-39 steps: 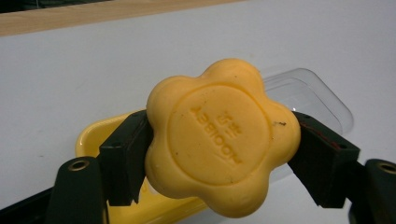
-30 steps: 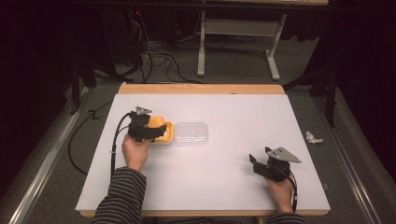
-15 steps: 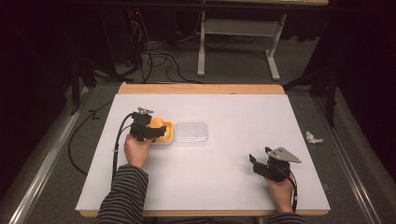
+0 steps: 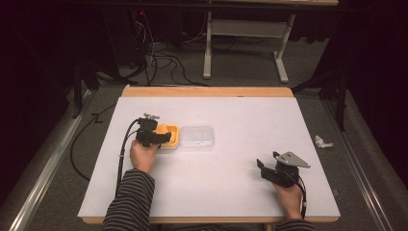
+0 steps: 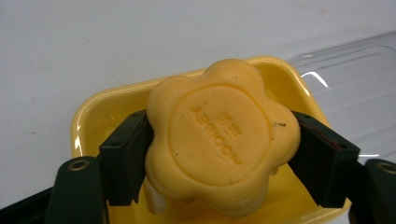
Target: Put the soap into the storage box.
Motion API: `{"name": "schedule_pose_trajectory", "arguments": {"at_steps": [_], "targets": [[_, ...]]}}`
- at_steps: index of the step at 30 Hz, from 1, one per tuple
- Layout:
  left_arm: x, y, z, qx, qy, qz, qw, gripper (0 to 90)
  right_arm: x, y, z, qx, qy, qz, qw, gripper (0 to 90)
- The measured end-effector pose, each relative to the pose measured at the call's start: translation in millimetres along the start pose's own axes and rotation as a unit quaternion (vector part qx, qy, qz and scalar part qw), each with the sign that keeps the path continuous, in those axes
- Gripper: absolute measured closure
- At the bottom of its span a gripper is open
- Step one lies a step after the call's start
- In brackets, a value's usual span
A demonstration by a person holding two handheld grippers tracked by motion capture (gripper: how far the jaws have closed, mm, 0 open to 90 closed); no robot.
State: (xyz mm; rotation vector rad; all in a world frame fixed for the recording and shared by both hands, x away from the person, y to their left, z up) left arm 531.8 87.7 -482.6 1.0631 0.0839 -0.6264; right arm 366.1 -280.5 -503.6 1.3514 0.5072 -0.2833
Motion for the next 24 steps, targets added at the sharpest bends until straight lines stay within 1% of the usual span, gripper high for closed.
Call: {"name": "schedule_pose_trajectory", "arguments": {"at_steps": [1,6,10,11,12,13,16,18,20,24], "targets": [[2.1,-1.4,-1.5,-0.003,0.003,0.000,1.0000,27.7,0.1,0.0,0.1,0.002,0.000,-0.001,1.0000,29.1],[4.7,-4.2,-2.7,0.003,0.006,-0.002,1.0000,27.7,0.2,-0.1,-0.1,-0.001,0.001,-0.002,1.0000,29.1],[6.5,-6.5,-4.7,0.007,0.012,-0.006,0.9999,27.5,0.2,-0.1,0.1,0.003,0.000,-0.001,1.0000,29.1],[6.0,-4.9,-4.9,-0.001,0.009,-0.002,1.0000,27.4,0.2,0.0,0.0,0.002,0.000,-0.001,1.0000,29.1],[6.0,-4.9,-4.9,-0.001,0.009,-0.002,1.0000,26.8,0.3,-0.1,-0.4,0.002,0.000,-0.001,1.0000,29.1],[5.6,-3.5,-4.3,-0.002,0.008,0.005,1.0000,26.8,0.3,-0.1,-0.4,0.002,0.000,-0.001,1.0000,29.1],[3.3,1.8,-1.8,-0.006,0.004,0.020,0.9998,20.6,0.5,0.0,-0.3,0.001,0.000,-0.001,1.0000,29.2],[2.2,2.9,-2.2,-0.001,0.010,0.024,0.9997,19.0,0.5,-0.1,-0.2,0.001,-0.001,-0.002,1.0000,29.2],[0.2,4.3,-2.8,0.002,0.011,0.026,0.9996,17.2,0.4,0.0,0.1,0.000,0.000,-0.001,1.0000,29.2],[-6.0,8.4,0.7,0.009,0.003,0.035,0.9993,16.1,0.5,0.0,-0.3,-0.001,0.000,-0.002,1.0000,29.3]]}}
Point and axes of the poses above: each handheld gripper's, and its own axes: x roughly forward along the jaws, y roughly out of its top, z roughly to its right, the point moved 5 cm from there along x, roughly forward along the jaws, and after that the axes turned 10 degrees about -y, right-handed, at the moved point
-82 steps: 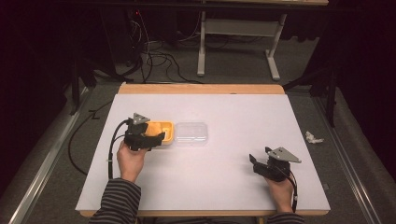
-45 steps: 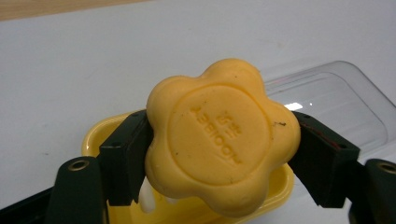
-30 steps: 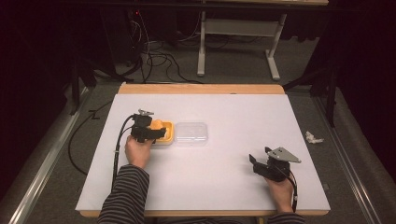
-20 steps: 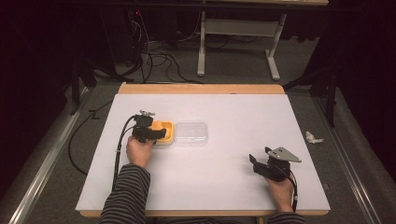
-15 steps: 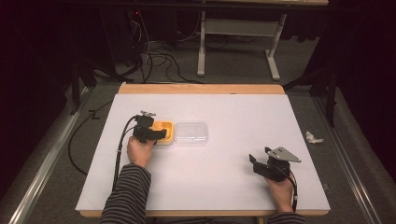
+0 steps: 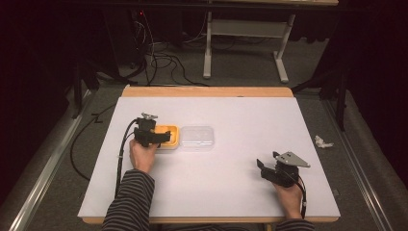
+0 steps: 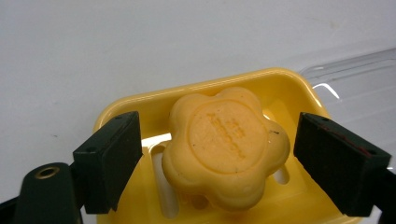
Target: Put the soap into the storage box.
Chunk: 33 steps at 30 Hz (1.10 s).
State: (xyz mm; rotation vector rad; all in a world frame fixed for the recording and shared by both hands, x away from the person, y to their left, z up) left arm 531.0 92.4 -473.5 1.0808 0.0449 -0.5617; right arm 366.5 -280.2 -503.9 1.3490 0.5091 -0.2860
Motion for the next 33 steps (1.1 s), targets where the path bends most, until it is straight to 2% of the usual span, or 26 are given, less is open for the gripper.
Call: {"name": "schedule_pose_trajectory", "arguments": {"at_steps": [1,4,7,15,21,33], "targets": [[-3.8,3.6,2.0,0.003,-0.003,0.008,1.0000,16.1,0.1,0.1,-0.3,0.000,0.001,0.001,1.0000,29.2],[-7.9,6.3,4.0,0.008,-0.001,0.016,0.9998,15.7,-0.1,-0.2,-0.2,-0.002,0.001,0.000,1.0000,29.3],[-14.2,9.1,9.0,0.016,-0.008,0.021,0.9996,15.5,-0.3,-0.1,-0.6,-0.002,0.000,0.000,1.0000,29.3],[-33.9,17.1,27.2,0.021,-0.044,0.043,0.9979,15.6,-0.5,-0.1,-0.7,-0.005,-0.002,0.001,1.0000,29.2],[-43.0,20.6,34.9,0.014,-0.056,0.050,0.9971,15.8,-0.4,0.1,-0.8,-0.007,-0.003,0.004,1.0000,29.3],[-61.1,21.8,53.6,0.012,-0.088,0.059,0.9944,16.1,-0.1,-0.1,-1.2,-0.009,-0.005,0.001,0.9999,29.4]]}}
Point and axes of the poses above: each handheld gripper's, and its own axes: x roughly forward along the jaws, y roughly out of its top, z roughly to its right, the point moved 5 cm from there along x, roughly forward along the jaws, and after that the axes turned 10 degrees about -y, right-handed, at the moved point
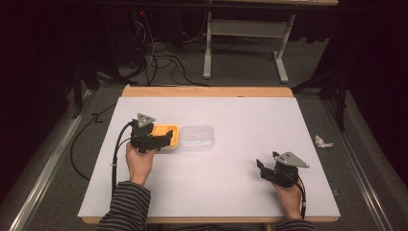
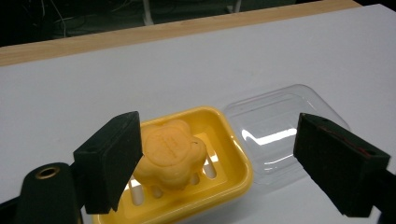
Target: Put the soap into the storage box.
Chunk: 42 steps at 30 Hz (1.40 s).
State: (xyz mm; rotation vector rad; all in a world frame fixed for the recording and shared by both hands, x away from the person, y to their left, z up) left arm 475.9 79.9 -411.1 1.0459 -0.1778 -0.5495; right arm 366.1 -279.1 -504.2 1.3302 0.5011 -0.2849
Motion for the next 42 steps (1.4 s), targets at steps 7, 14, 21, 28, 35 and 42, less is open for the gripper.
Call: {"name": "schedule_pose_trajectory", "arguments": {"at_steps": [7,14,21,28,35,42], "targets": [[-6.3,-4.6,8.7,-0.009,-0.015,0.004,0.9998,16.3,-0.2,-0.1,-0.1,-0.001,0.000,-0.003,1.0000,29.6],[-13.8,-6.5,16.6,-0.015,-0.028,0.011,0.9994,16.4,-0.1,-0.1,-0.3,-0.002,-0.001,-0.002,1.0000,29.6],[-20.3,-9.2,27.8,-0.007,-0.043,0.009,0.9990,16.3,-0.2,-0.1,-0.4,-0.002,-0.002,-0.002,1.0000,29.6],[-26.0,-13.4,35.2,-0.007,-0.052,0.003,0.9986,16.8,0.3,0.0,-1.1,-0.001,-0.001,-0.002,1.0000,29.7],[-27.5,-15.9,41.8,-0.008,-0.061,0.003,0.9981,16.9,0.1,0.0,-1.0,-0.001,-0.001,-0.003,1.0000,29.7],[-29.0,-22.5,51.4,-0.008,-0.073,-0.003,0.9973,16.9,-0.3,-0.1,-0.9,-0.001,-0.001,-0.003,1.0000,29.6]]}}
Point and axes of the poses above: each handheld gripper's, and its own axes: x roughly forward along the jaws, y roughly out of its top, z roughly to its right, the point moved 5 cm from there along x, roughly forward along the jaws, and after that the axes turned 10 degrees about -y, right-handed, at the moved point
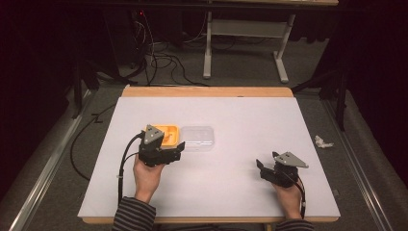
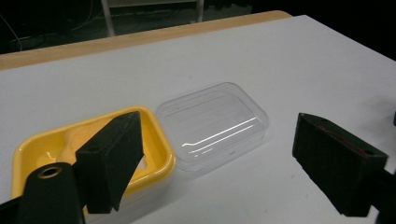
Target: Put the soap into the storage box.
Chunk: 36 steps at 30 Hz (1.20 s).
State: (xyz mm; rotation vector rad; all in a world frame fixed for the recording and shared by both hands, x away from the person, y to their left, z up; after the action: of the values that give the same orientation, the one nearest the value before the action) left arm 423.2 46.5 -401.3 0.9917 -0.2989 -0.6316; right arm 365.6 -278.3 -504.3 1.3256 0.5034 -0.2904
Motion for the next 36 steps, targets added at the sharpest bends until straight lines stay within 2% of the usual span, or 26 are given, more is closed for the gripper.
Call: {"name": "schedule_pose_trajectory", "arguments": {"at_steps": [6,13,20,25,26,30,34,35,36], "targets": [[-0.8,-6.0,10.1,0.000,-0.019,0.003,0.9998,17.4,-0.6,0.1,0.0,-0.003,-0.004,0.005,1.0000,30.0],[-3.3,-11.8,17.6,-0.001,-0.036,-0.006,0.9993,18.4,-0.3,0.2,-0.4,-0.002,-0.007,0.003,1.0000,30.0],[-6.6,-15.8,20.3,-0.007,-0.044,-0.005,0.9990,18.0,-0.1,0.1,-0.9,-0.005,-0.006,0.000,1.0000,30.0],[-9.3,-21.5,25.1,-0.036,-0.070,-0.021,0.9967,24.1,0.1,0.1,-0.8,-0.004,-0.006,0.001,1.0000,30.0],[-9.6,-22.8,26.2,-0.036,-0.073,-0.026,0.9964,24.4,0.0,0.1,-0.8,-0.005,-0.006,0.000,1.0000,30.0],[-9.6,-27.0,29.7,-0.031,-0.076,-0.034,0.9960,24.4,0.1,0.1,-0.9,-0.006,-0.006,0.000,1.0000,30.1],[-6.6,-35.4,30.1,-0.028,-0.060,-0.049,0.9966,25.9,0.6,0.3,-0.8,-0.005,-0.005,0.000,1.0000,30.0],[-5.2,-39.6,28.4,-0.027,-0.050,-0.057,0.9968,26.5,0.6,0.2,-0.6,-0.005,-0.005,-0.001,1.0000,30.1],[-5.2,-39.6,28.4,-0.027,-0.050,-0.057,0.9968,26.8,0.6,0.2,-0.6,-0.005,-0.005,-0.001,1.0000,30.1]]}}
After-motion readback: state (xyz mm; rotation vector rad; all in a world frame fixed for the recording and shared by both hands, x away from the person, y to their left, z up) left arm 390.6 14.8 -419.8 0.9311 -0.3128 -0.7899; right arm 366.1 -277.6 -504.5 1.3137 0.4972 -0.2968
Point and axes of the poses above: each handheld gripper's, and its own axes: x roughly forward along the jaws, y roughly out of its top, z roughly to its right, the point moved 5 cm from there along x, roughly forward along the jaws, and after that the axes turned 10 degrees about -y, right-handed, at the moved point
